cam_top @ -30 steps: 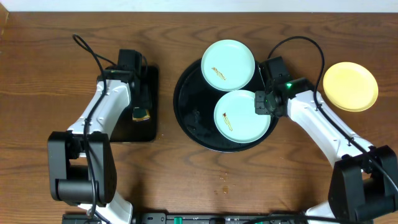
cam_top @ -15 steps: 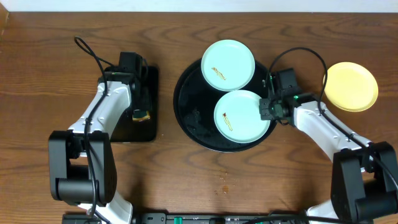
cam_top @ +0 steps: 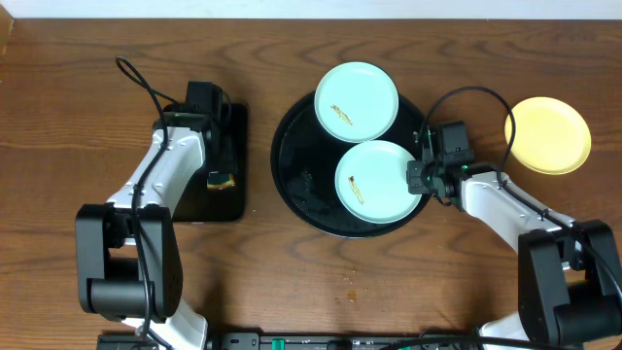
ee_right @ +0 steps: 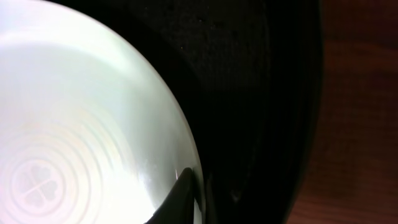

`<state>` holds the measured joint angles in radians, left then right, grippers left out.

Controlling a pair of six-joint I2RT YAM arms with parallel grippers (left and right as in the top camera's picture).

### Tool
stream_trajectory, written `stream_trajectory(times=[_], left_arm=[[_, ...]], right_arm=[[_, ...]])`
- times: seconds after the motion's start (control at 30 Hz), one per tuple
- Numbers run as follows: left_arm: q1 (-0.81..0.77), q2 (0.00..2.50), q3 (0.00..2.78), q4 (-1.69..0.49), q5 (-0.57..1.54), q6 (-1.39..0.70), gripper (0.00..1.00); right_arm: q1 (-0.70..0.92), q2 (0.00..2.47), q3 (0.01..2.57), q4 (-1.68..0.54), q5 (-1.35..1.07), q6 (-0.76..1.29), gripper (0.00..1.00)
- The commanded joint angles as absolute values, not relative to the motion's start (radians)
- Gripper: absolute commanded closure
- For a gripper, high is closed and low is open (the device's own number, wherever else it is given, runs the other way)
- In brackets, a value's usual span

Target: Clean dirty plates on tray and stack at the side

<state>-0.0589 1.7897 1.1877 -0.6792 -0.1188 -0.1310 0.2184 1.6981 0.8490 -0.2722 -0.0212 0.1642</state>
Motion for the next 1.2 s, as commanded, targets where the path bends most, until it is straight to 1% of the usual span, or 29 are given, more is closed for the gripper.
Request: stream_trajectory(times=[0.0,0.17,0.3,0.33,0.4,0.47,0.53,0.6,0.63,0.73,0.87,1.0,1.17], left_arm=[[-0.054,1.801,1.181,-0.685,-0.125,-0.136,0.32],[-0.054,1.801,1.181,-0.691,-0.125,-0.136,0.32],[-0.054,1.801,1.181,-0.691,-0.125,-0.136,0.32],[-0.054,1.801,1.181,-0.691,-0.125,-0.136,0.32],[-0.054,1.801,1.181,-0.691,-0.125,-0.136,0.32],[-0.054,1.801,1.181,-0.691,-0.125,-0.136,0.32],[-0.054,1.801,1.181,-0.691,-0.125,-0.136,0.32],[-0.054,1.801,1.181,-0.691,-0.125,-0.136,0.32],[-0.054,1.801,1.181,-0.691,-0.125,-0.136,0.32],[-0.054,1.801,1.181,-0.691,-0.125,-0.136,0.33],[-0.054,1.801,1.179,-0.69,-0.125,-0.136,0.33],[-0.054,1.802,1.157,-0.656,-0.125,-0.136,0.33],[-0.054,1.802,1.082,-0.527,-0.115,-0.189,0.32]], right_arm=[[0.213,1.704,0.84,-0.282,-0.028,0.32,0.99],[0.213,1.704,0.84,-0.322,-0.045,0.462,0.99],[0.213,1.704,0.841,-0.325,-0.171,0.527,0.98],[0.213,1.704,0.841,-0.324,-0.197,0.527,0.95],[0.212,1.704,0.841,-0.322,-0.195,0.513,0.81],[0.212,1.704,0.841,-0.321,-0.178,0.438,0.76],[0.21,1.704,0.841,-0.313,-0.136,0.344,0.75],[0.21,1.704,0.841,-0.307,-0.075,0.301,0.75],[0.21,1.704,0.841,-0.307,-0.048,0.294,0.76],[0.211,1.704,0.841,-0.305,-0.027,0.294,0.85],[0.211,1.704,0.841,-0.299,-0.027,0.293,0.93],[0.216,1.704,0.835,-0.281,-0.027,0.29,0.93],[0.244,1.704,0.831,-0.255,-0.027,0.259,0.91]])
